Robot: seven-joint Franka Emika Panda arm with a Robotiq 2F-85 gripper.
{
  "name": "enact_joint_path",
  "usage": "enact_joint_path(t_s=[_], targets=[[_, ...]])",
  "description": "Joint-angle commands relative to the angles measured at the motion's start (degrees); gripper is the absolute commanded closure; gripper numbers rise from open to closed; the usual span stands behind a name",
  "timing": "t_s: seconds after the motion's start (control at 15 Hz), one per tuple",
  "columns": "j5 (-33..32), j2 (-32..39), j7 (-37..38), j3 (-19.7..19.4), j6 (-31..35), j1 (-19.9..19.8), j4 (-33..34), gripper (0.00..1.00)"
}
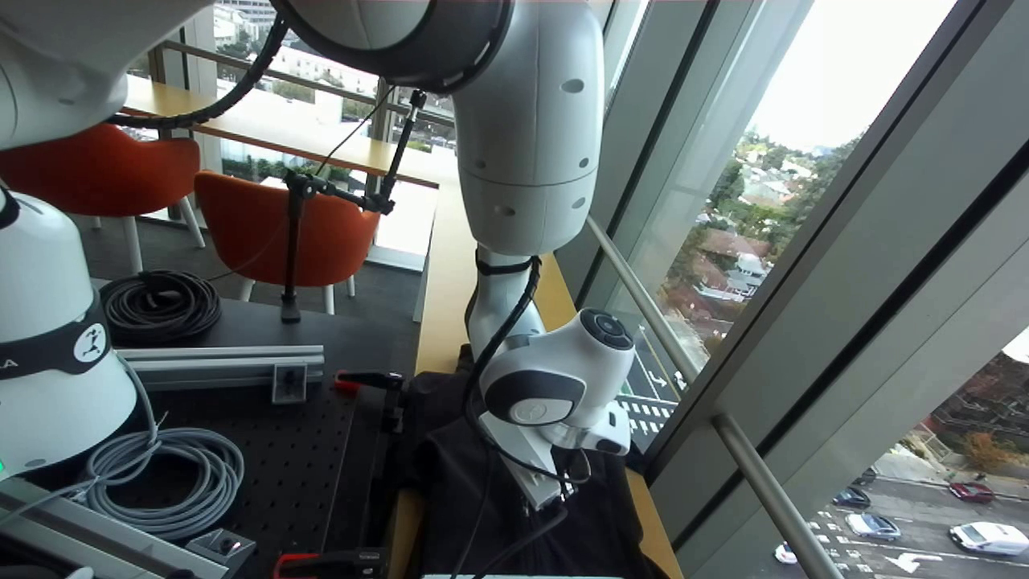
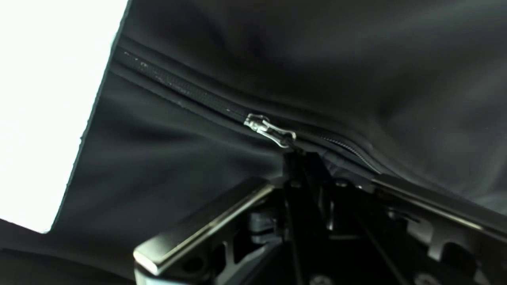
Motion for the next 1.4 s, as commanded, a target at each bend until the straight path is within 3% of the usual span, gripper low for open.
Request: enact_joint_path(t_s=[0.0, 1.33], targets=[[-0.44, 0.72, -0.33, 0.77, -1.2, 1.72, 2.38, 0.98], [-1.46, 9.82, -1.2, 2.13, -10.14, 11.63, 17.55, 0.98]])
